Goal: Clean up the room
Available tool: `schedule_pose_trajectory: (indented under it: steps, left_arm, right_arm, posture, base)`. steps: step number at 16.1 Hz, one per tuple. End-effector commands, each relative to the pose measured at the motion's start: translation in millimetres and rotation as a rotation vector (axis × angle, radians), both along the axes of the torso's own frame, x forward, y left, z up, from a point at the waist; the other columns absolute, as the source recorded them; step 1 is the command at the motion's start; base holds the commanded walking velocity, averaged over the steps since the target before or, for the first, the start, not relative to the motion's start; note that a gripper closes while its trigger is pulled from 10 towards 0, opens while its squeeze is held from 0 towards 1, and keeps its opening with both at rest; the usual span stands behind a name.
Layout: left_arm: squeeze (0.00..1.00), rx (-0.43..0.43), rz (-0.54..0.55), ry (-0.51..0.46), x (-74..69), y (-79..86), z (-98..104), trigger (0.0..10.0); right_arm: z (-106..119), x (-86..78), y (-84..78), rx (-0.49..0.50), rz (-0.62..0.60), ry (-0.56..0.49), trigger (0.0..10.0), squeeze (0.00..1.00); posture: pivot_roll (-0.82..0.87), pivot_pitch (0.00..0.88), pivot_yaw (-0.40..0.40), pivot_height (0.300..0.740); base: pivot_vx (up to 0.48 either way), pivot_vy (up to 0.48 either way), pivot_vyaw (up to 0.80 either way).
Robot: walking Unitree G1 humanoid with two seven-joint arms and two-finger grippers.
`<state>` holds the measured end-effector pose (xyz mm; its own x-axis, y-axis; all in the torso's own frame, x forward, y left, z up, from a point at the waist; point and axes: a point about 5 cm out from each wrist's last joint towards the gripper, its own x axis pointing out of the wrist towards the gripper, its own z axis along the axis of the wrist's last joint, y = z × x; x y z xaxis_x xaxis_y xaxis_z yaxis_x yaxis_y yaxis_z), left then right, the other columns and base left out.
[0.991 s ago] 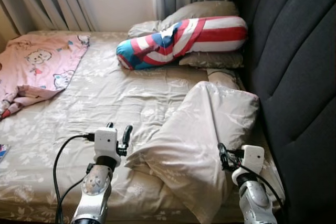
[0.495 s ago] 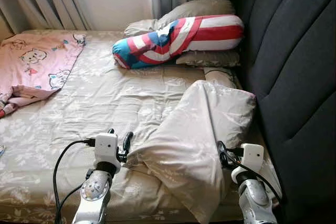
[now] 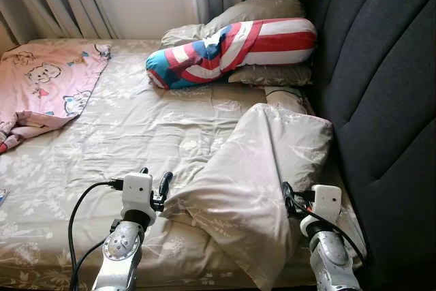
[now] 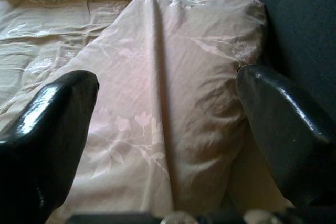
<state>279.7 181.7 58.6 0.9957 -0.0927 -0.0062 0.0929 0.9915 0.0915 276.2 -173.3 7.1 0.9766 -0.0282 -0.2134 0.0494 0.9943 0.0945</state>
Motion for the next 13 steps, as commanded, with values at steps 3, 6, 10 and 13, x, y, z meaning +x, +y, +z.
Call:
schedule_pose_trajectory:
  steps: [3, 6, 10, 13]
  left_arm:
    - [0.0, -0.007, 0.003, 0.018, -0.5, 3.7, -2.5, 10.0]
    - [0.0, -0.006, -0.037, 0.051, -1.7, 2.3, -6.9, 10.0]
    - [0.0, 0.137, -0.288, 0.141, -2.8, -1.8, -9.1, 10.0]
    - [0.0, 0.444, -0.475, 0.243, -9.0, 8.3, -13.9, 10.0]
  right_arm:
    - [-1.7, -2.4, 0.2, 0.007, 0.0, 0.003, 10.0, 0.0]
    - [0.3, -0.1, -1.5, 0.008, -0.002, 0.0, 10.0, 0.0]
    - [1.7, 1.7, -0.7, 0.006, 0.007, -0.005, 10.0, 0.0]
    - [1.3, 1.7, 0.7, 0.01, 0.012, -0.002, 10.0, 0.0]
  posture:
    - [-0.01, 0.029, -0.021, 0.724]
    - [-0.02, 0.026, -0.021, 0.724]
    - [-0.02, 0.012, -0.019, 0.724]
    - [-0.01, 0.0, -0.019, 0.724]
  base:
    - [0.0, 0.0, 0.0]
    - [0.0, 0.0, 0.0]
    - [0.0, 0.0, 0.0]
    - [0.0, 0.0, 0.0]
